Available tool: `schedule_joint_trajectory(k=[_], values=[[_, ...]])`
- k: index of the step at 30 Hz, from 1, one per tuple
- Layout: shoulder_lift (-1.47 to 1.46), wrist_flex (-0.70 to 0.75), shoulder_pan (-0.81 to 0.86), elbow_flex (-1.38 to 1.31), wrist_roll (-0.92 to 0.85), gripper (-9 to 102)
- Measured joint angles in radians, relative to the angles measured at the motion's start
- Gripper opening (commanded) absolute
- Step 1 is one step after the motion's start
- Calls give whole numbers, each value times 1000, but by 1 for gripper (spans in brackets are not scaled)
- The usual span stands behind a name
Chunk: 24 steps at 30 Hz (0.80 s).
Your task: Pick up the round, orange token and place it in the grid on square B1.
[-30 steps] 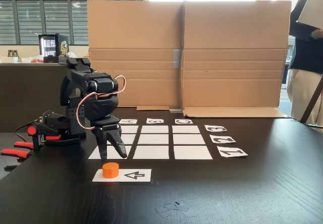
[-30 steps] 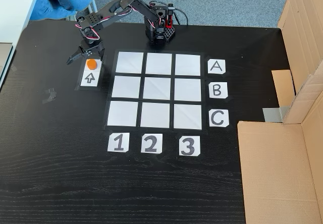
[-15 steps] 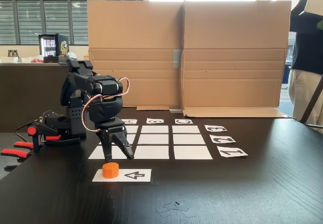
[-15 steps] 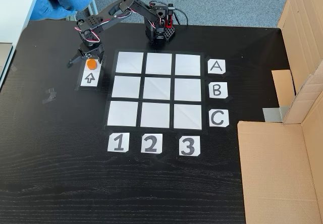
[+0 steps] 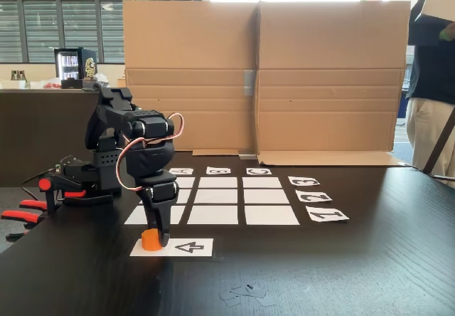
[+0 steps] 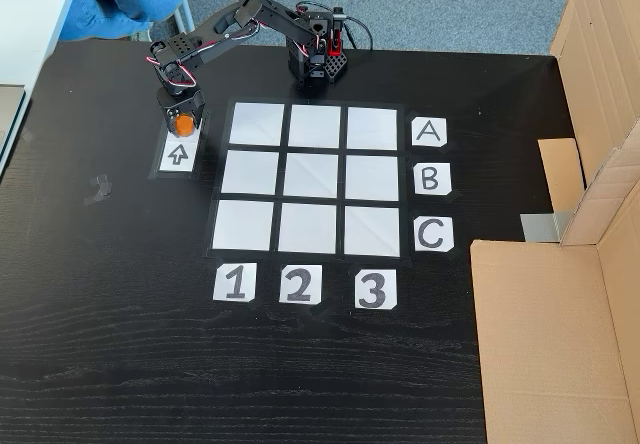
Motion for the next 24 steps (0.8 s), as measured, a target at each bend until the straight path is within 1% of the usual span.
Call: schedule_joint_trajectory(k=[6, 12, 16, 21, 24], values=[[0, 0, 0, 0, 0, -1], [21, 0, 37, 0, -12, -1], [97, 0, 43, 3, -34, -1], [222, 0, 91, 32, -58, -1], [339, 0, 106, 64, -72, -1]])
